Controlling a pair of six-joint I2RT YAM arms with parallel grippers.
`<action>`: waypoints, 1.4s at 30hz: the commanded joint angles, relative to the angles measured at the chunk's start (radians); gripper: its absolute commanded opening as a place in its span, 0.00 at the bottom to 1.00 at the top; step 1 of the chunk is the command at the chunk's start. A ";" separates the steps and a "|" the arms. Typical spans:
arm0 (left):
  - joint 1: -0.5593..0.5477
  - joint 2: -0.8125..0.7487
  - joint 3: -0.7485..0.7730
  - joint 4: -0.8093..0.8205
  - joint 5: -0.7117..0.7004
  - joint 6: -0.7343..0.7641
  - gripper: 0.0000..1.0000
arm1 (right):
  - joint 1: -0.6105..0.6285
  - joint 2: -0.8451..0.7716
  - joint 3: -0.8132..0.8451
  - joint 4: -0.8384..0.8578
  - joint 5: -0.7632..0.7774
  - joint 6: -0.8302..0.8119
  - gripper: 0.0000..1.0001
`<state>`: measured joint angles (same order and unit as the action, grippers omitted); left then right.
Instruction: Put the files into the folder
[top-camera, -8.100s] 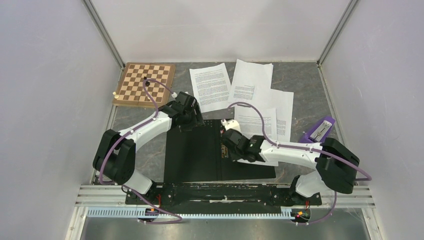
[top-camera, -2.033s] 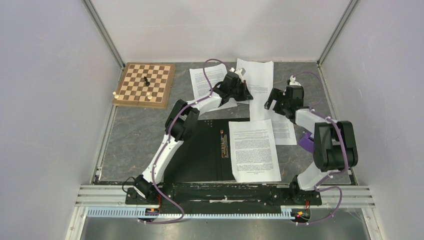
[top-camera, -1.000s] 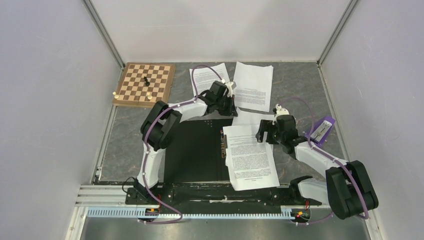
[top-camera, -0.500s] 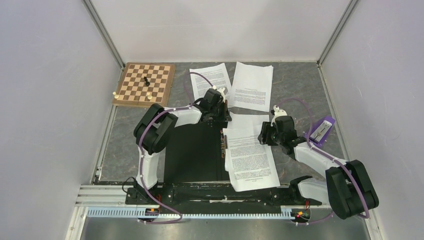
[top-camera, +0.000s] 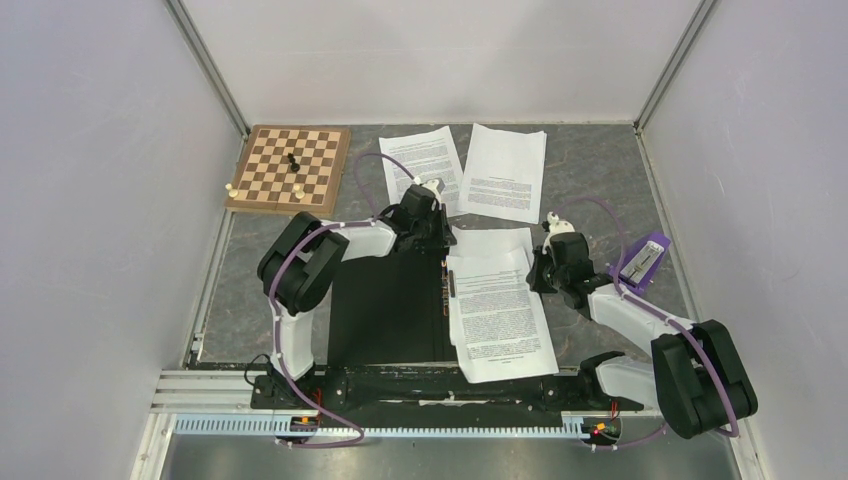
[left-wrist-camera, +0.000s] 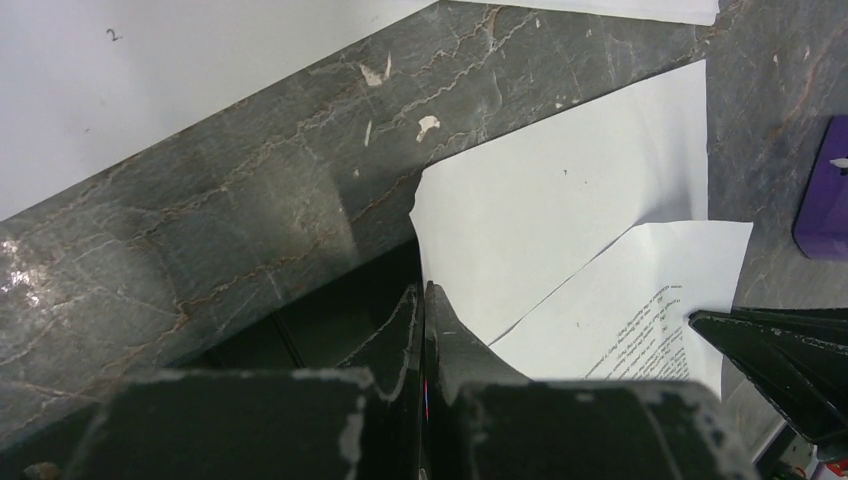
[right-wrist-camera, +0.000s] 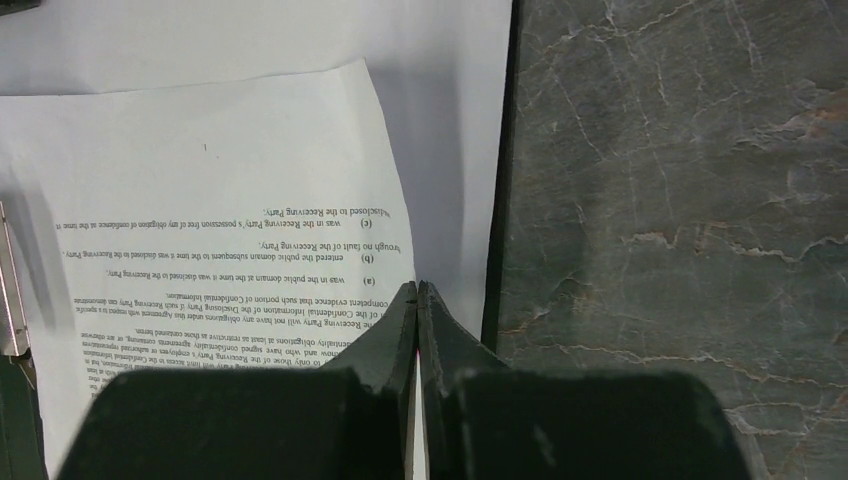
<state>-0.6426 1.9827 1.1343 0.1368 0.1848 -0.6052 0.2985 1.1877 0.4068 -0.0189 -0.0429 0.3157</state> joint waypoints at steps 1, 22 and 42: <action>-0.002 -0.062 -0.024 0.067 -0.032 -0.049 0.02 | 0.002 -0.007 0.053 -0.021 0.077 0.014 0.00; -0.004 -0.104 -0.072 0.035 0.030 0.025 0.02 | -0.034 0.030 0.112 0.010 0.018 0.010 0.00; -0.006 -0.110 -0.081 -0.051 0.078 0.048 0.02 | -0.011 0.028 0.154 -0.011 0.060 -0.032 0.00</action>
<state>-0.6437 1.9270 1.0588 0.0967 0.2893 -0.5636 0.2703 1.2213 0.5438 -0.0616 0.0299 0.2901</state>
